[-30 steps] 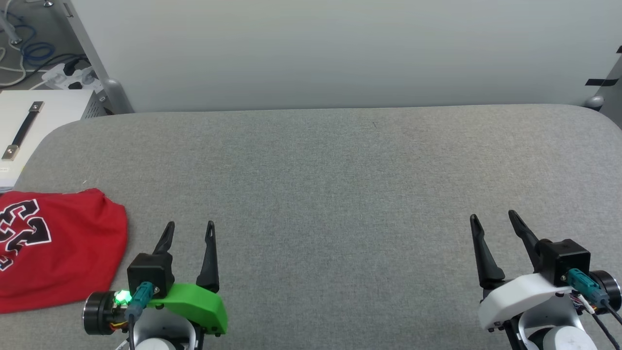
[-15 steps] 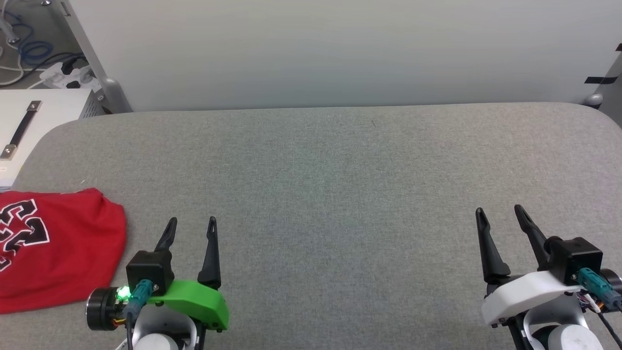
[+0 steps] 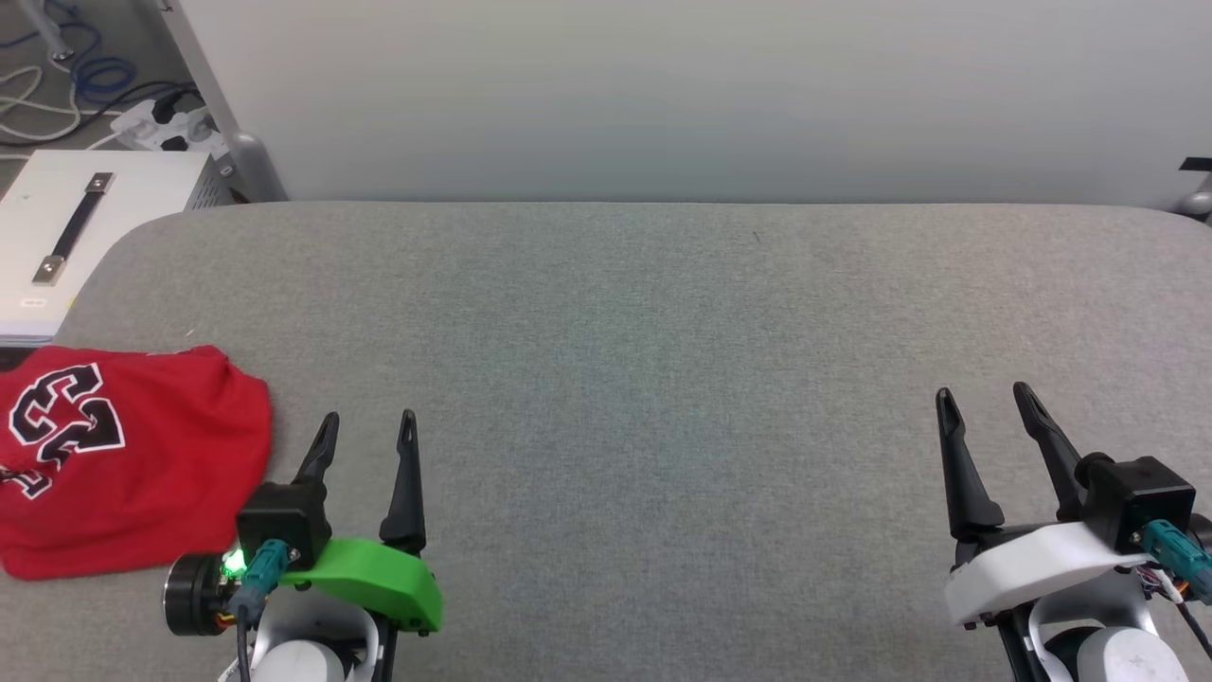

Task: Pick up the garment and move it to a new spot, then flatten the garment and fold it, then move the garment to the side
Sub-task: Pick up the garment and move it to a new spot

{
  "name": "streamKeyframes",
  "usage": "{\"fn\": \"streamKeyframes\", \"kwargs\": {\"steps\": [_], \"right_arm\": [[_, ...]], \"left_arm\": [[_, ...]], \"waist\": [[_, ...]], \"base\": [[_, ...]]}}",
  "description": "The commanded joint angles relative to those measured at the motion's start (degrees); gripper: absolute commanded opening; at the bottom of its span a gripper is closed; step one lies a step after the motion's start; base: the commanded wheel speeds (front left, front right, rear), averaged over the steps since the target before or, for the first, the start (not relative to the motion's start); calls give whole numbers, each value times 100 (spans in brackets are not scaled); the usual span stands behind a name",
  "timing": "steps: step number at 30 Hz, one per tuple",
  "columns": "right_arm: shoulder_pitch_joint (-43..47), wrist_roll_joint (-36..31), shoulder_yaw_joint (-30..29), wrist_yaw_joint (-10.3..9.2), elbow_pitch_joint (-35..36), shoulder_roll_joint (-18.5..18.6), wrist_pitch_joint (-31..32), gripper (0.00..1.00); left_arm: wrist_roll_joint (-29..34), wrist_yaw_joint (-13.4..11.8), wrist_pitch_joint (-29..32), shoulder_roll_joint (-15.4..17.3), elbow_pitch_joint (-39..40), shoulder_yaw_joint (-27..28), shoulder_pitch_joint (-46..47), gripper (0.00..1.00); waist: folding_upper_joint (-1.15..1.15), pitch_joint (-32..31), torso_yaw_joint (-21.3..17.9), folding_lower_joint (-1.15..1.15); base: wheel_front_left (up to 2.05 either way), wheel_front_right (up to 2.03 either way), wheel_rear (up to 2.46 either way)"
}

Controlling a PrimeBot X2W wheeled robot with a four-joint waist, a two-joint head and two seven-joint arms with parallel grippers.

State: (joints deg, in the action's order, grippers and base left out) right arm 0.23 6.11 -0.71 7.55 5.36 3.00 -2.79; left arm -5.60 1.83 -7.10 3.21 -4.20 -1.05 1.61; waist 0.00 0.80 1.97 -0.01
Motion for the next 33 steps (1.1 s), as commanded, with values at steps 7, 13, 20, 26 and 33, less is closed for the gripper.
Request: {"fn": "streamKeyframes", "kwargs": {"steps": [7, 13, 20, 26, 33], "right_arm": [[4, -13, 69, -4, 184, -7, -33, 100], [-4, -45, 149, -4, 252, -8, -26, 100], [-24, -105, 234, -4, 324, 4, -6, 100], [-39, -126, 328, -5, 366, 53, -7, 100], [-55, -166, 402, -5, 426, 93, 1, 100]], "left_arm": [[-102, 28, -126, -19, -16, 165, 157, 100], [-150, 33, -199, -20, -2, 264, 147, 100], [-215, 40, -281, -22, 6, 299, 163, 100], [-246, 39, -352, -24, 15, 361, 146, 100], [-287, 49, -434, -26, 15, 454, 119, 100]], "waist": [[0, 52, 480, 0], [0, 72, 900, 0], [0, 103, 1398, 0], [0, 91, 1826, 0], [0, 94, 2279, 0]], "base": [[0, 0, 0], [0, 0, 0], [0, 0, 0], [0, 0, 0], [0, 0, 0]]}}
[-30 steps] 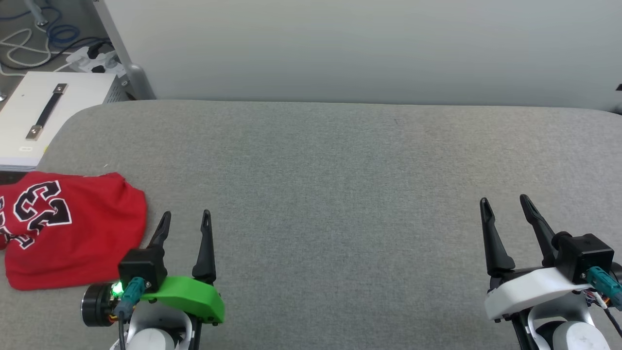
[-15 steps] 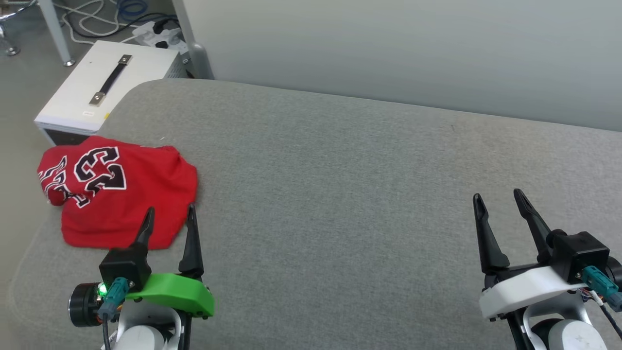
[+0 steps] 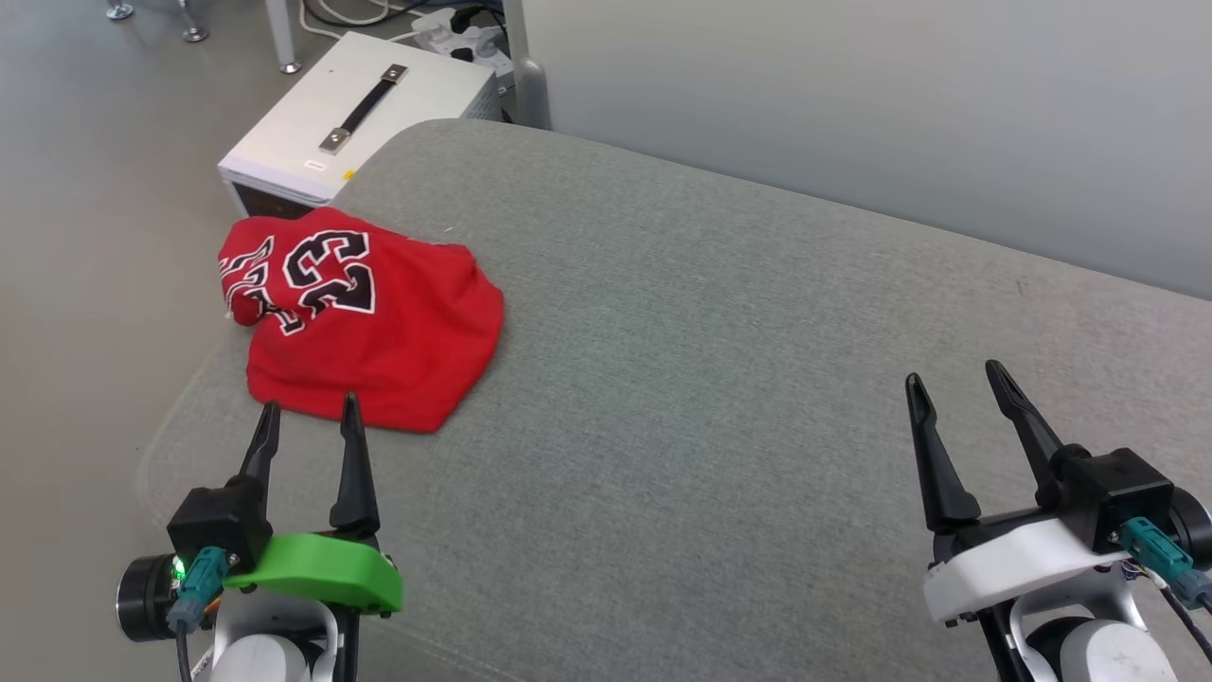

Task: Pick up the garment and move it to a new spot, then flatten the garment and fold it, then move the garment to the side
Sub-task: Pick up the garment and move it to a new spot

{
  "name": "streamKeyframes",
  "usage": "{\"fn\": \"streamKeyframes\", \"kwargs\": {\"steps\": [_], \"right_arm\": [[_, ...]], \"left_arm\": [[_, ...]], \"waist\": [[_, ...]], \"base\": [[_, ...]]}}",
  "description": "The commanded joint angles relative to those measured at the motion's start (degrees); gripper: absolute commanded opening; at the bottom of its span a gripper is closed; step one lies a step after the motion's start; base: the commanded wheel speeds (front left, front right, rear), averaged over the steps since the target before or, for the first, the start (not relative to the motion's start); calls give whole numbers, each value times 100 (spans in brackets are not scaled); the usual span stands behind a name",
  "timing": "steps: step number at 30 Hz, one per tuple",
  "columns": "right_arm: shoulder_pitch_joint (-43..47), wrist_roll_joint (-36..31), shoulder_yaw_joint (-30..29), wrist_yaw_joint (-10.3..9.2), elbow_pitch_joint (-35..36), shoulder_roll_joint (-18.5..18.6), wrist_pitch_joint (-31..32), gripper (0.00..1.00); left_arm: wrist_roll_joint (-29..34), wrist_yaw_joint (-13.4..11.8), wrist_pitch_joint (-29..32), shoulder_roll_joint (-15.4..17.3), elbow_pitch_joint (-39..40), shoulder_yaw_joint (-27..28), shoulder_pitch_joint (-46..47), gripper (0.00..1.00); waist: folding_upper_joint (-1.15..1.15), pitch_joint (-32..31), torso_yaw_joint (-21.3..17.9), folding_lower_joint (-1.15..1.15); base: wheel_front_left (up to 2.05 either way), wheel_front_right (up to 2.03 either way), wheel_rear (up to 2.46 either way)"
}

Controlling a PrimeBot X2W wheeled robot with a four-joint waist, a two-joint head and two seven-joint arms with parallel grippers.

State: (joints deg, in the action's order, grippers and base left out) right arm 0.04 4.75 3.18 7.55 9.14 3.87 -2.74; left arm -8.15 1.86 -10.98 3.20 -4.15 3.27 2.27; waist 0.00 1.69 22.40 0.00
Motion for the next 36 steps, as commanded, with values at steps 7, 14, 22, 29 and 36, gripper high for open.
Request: {"fn": "streamKeyframes", "kwargs": {"steps": [7, 14, 22, 29, 36], "right_arm": [[-30, -99, 71, -5, 141, 52, -1, 100], [-73, -130, 167, -6, 177, 77, -8, 100], [-128, -173, 231, -6, 232, 132, -51, 100], [-175, -131, 275, -6, 348, 192, -85, 100], [-176, -86, 265, -6, 352, 219, -105, 100]], "left_arm": [[-86, 61, -130, -27, -3, 70, 45, 100], [-161, 74, -214, -28, -15, 117, 65, 100], [-342, 60, -309, -31, -3, 75, 87, 100], [-444, 5, -402, -33, -10, 44, 133, 100], [-436, -33, -402, -33, 7, 25, 140, 100]], "waist": [[0, 50, 712, 0], [0, 117, 1125, 0], [0, 204, 1474, 0], [0, 289, 1706, 0], [0, 291, 1702, 0]], "base": [[0, 0, 0], [0, 0, 0], [-1, -1, -1], [-3, -3, -3], [-2, -2, -2]]}}
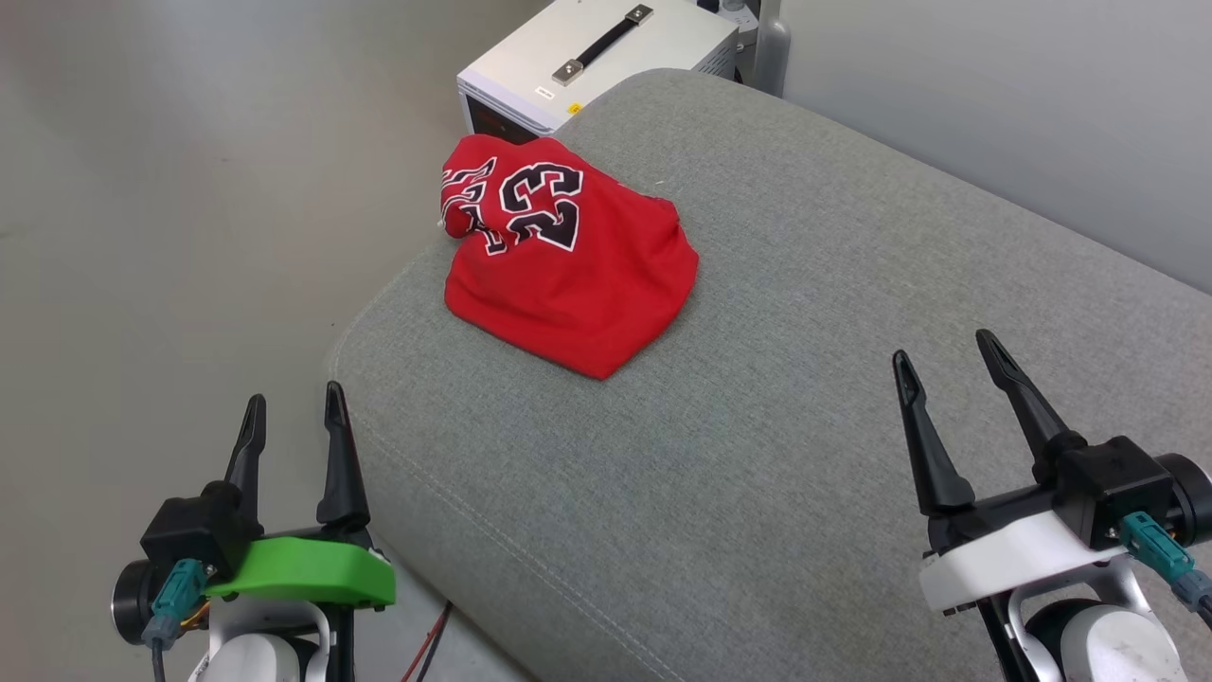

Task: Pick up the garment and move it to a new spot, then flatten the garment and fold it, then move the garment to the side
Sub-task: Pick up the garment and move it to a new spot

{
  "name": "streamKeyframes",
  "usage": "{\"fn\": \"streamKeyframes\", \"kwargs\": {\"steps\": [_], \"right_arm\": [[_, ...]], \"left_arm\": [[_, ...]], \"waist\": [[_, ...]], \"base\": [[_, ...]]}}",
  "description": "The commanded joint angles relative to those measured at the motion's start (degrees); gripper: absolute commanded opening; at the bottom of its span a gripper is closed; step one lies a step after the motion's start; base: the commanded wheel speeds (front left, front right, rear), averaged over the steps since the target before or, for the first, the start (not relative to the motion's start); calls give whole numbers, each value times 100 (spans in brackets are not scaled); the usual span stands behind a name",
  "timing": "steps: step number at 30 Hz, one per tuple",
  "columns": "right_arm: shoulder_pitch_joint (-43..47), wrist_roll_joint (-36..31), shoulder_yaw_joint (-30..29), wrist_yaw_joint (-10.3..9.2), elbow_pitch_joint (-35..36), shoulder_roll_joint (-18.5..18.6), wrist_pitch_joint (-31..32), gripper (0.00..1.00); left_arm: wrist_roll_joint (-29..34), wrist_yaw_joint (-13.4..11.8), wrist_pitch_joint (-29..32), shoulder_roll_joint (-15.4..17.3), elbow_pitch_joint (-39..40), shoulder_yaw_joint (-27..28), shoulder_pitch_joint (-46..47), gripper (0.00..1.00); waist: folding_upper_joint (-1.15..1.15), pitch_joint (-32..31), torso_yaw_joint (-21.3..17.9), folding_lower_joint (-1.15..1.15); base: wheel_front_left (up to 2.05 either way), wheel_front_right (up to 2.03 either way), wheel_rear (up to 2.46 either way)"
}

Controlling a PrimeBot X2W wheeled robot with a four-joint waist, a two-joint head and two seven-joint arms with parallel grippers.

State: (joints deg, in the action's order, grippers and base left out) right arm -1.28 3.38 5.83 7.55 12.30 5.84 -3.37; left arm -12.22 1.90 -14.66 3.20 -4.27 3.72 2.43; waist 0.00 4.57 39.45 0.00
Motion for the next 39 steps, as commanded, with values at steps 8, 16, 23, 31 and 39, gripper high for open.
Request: {"fn": "streamKeyframes", "kwargs": {"steps": [8, 16, 23, 31, 39], "right_arm": [[-160, 47, 19, -6, 176, 102, 72, 100], [-536, 61, 53, -6, 491, 304, 325, 100], [-894, 171, 41, -6, 673, 537, 474, 100], [-1181, 260, -64, -6, 802, 634, 483, 100], [-1493, 323, -111, -6, 936, 795, 527, 100]], "left_arm": [[-129, -121, -34, -33, 14, 57, 339, 100], [-287, -43, -34, -31, -363, 213, 1333, 100], [-728, 250, 394, 265, -1596, 321, 2613, 100], [-1372, 493, 1753, 801, -2955, 240, 3876, 100], [-1670, 469, 3206, 1106, -4080, 125, 4917, 100]], "waist": [[0, 244, -131, 0], [0, 989, -654, 0], [0, 1690, -1242, 0], [0, 2397, -1744, 0], [0, 2996, -2006, 0]], "base": [[0, 0, 0], [0, 0, 0], [0, 0, 0], [0, 0, 0], [0, 0, 0]]}}
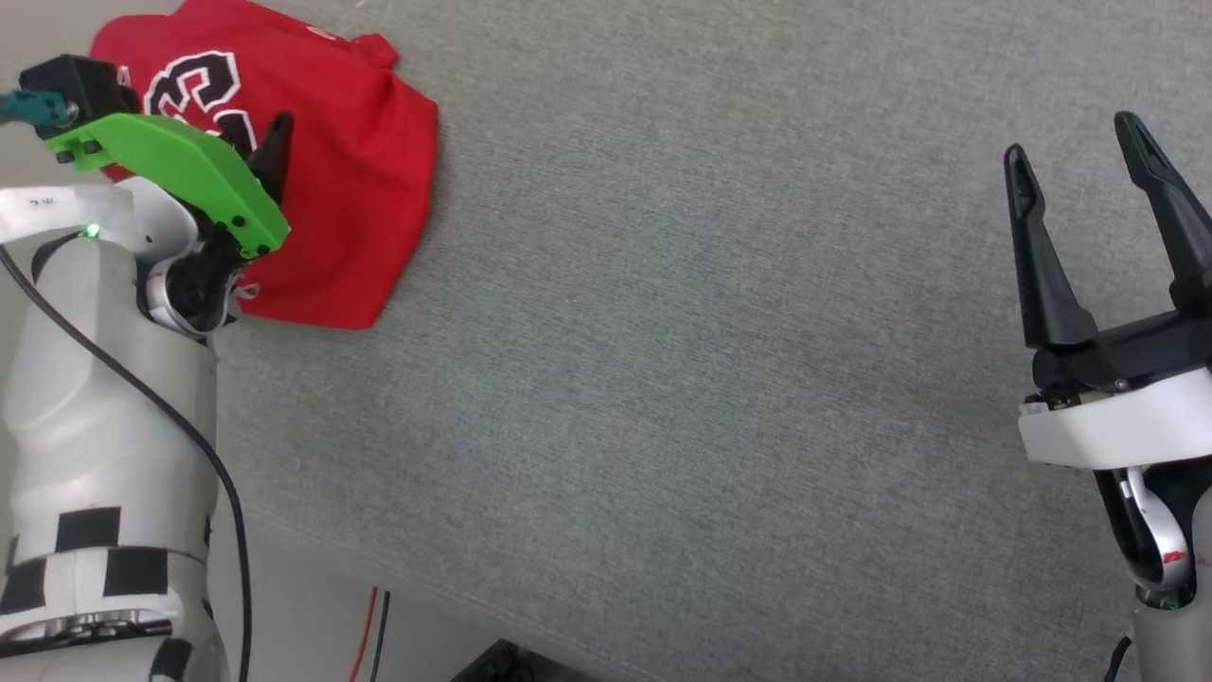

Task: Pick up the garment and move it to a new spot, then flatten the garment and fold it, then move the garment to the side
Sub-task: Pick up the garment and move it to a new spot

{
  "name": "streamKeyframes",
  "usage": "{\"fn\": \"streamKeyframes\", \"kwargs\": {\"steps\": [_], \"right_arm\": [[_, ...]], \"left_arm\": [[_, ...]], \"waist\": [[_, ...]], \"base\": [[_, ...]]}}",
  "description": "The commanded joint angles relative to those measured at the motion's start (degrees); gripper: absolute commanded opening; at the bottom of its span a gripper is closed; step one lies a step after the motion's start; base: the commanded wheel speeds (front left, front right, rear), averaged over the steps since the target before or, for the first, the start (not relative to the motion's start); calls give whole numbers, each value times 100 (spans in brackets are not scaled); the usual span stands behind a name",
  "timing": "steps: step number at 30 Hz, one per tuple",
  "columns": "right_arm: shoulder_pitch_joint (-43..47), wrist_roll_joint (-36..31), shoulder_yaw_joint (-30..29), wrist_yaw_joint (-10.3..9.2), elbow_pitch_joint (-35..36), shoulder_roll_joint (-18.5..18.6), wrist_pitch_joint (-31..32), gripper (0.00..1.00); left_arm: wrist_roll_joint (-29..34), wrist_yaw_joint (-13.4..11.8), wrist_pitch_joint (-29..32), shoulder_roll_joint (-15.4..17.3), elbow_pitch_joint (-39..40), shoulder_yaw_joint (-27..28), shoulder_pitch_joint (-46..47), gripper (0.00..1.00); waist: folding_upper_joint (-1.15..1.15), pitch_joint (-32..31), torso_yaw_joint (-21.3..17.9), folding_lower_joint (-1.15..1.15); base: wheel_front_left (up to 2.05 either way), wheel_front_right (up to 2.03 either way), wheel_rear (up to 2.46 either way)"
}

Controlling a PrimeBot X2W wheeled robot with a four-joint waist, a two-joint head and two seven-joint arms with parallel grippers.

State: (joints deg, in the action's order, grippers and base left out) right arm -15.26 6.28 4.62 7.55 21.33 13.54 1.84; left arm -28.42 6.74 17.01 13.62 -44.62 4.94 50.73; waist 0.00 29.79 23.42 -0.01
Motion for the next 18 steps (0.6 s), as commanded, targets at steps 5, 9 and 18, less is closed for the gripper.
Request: {"fn": "streamKeyframes", "kwargs": {"steps": [5, 9, 18], "right_arm": [[-223, 72, 38, -6, 41, 88, -22, 100], [-253, 104, -57, -6, 76, 139, -19, 100], [-249, 147, -87, -6, 91, 171, -2, 100]], "left_arm": [[-127, -159, 694, 318, -548, 35, 369, 100], [-162, -336, 1596, 437, -1156, -60, 363, 100], [-329, -364, 1900, 370, -1297, -37, 233, 0]], "waist": [[0, 693, -557, 1], [0, 866, -630, 1], [0, 764, -596, 1]], "base": [[0, 0, 0], [0, 0, 0], [0, 0, 0]]}}
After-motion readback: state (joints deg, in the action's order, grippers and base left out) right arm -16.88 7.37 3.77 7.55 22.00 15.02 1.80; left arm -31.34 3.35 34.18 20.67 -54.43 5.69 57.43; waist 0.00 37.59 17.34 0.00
